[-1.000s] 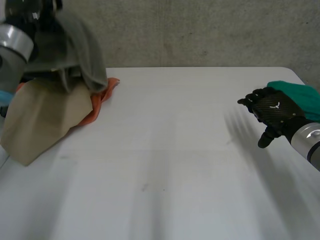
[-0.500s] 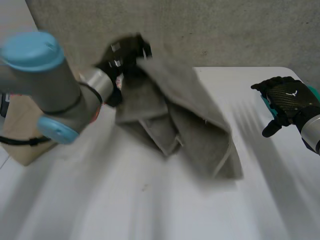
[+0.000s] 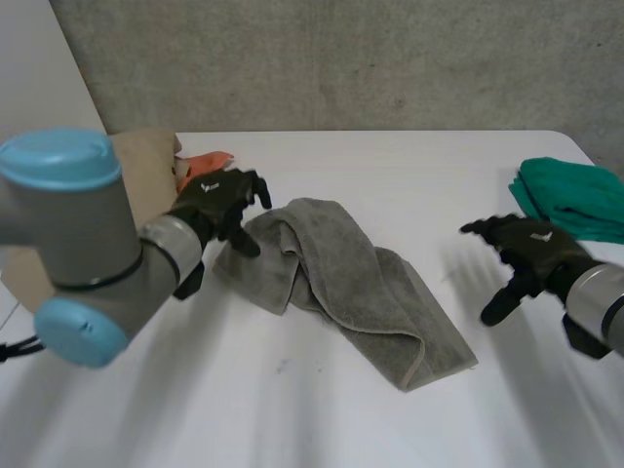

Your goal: Fold the laundry.

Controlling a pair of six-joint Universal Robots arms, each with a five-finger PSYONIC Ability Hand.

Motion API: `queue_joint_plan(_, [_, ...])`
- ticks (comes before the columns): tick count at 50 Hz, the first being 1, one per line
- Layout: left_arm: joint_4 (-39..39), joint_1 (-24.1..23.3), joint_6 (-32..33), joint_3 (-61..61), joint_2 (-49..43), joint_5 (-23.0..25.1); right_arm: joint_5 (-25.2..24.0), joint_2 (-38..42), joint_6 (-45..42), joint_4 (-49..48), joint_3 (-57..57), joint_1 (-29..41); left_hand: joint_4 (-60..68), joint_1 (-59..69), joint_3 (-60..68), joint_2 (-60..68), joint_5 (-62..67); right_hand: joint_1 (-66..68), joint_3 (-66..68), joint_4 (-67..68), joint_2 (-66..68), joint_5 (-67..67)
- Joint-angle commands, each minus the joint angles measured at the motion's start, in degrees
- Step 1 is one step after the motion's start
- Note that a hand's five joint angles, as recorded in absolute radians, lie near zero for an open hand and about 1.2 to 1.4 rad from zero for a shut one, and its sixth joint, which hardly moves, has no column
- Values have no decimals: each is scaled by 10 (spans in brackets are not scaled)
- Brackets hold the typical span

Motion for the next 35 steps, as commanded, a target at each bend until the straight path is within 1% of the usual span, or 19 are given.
queue_joint_plan(1, [68,-11,50,-99,10,-1,4,22,41,-14,23,79,49,49,46,46,53,-28,-19,-21,-22,-26])
queue_joint_plan(3, [99,-10,65,-108,-13,-2,16,48,41,-40,22,103,36,35,33,32,39,-28,-19,-21,-22,-26])
queue_joint_plan(5, [118,-10,76,-106,-30,-1,28,62,41,-61,20,120,9,8,6,5,13,5,14,12,11,7])
queue_joint_plan(6, [125,-10,80,-104,-40,-1,43,77,39,-80,15,135,-21,-22,-24,-25,-18,20,29,27,26,22])
queue_joint_plan(7, [141,-10,88,-97,-58,0,52,83,39,-89,13,142,-110,-110,-113,-113,-106,23,33,30,29,25])
queue_joint_plan(9, [151,-6,95,-86,-72,4,66,97,39,-104,7,156,-176,-177,-179,-179,-172,35,44,42,41,37])
queue_joint_plan(14, [152,-1,103,-15,-138,5,106,162,19,-131,-32,196,-195,-195,-198,-198,-191,106,115,113,112,108])
queue_joint_plan(17, [151,-1,103,19,-165,-1,115,183,5,-134,-50,205,-188,-189,-191,-192,-184,146,155,153,152,148])
queue_joint_plan(19, [151,0,104,46,-183,-1,121,210,-7,-134,-69,207,-128,-128,-131,-131,-124,262,271,269,268,264])
queue_joint_plan(21, [151,0,104,57,-187,-1,124,220,-13,-134,-80,208,8,7,5,5,12,453,462,460,459,455])
queue_joint_plan(22, [151,1,104,61,-186,-1,129,224,-13,-135,-89,206,230,230,227,227,234,670,679,677,676,672])
queue_joint_plan(23, [152,1,104,61,-185,0,132,222,-13,-138,-91,203,356,355,353,352,359,672,681,679,678,674])
queue_joint_plan(24, [157,0,104,62,-184,0,135,219,-14,-141,-92,201,450,449,447,447,454,672,681,679,678,674])
queue_joint_plan(26, [158,4,104,65,-175,-3,140,205,-17,-165,-90,198,451,450,448,447,455,672,681,679,678,674])
queue_joint_plan(27, [157,5,105,66,-168,-5,141,178,-18,-177,-89,198,451,450,448,447,455,672,681,679,678,674])
queue_joint_plan(28, [152,6,105,65,-141,-6,141,158,-20,-180,-88,197,451,450,448,447,455,672,681,679,678,674])
queue_joint_plan(29, [151,9,104,61,-108,-6,136,114,-25,-181,-83,195,451,450,448,447,455,672,681,679,678,674])
queue_joint_plan(32, [151,14,104,55,-66,-3,133,53,-41,-175,-87,175,451,450,448,447,455,672,681,679,678,674])
queue_joint_plan(35, [150,20,103,46,-30,-3,128,27,-63,-160,-90,146,451,450,448,447,455,672,681,679,678,674])
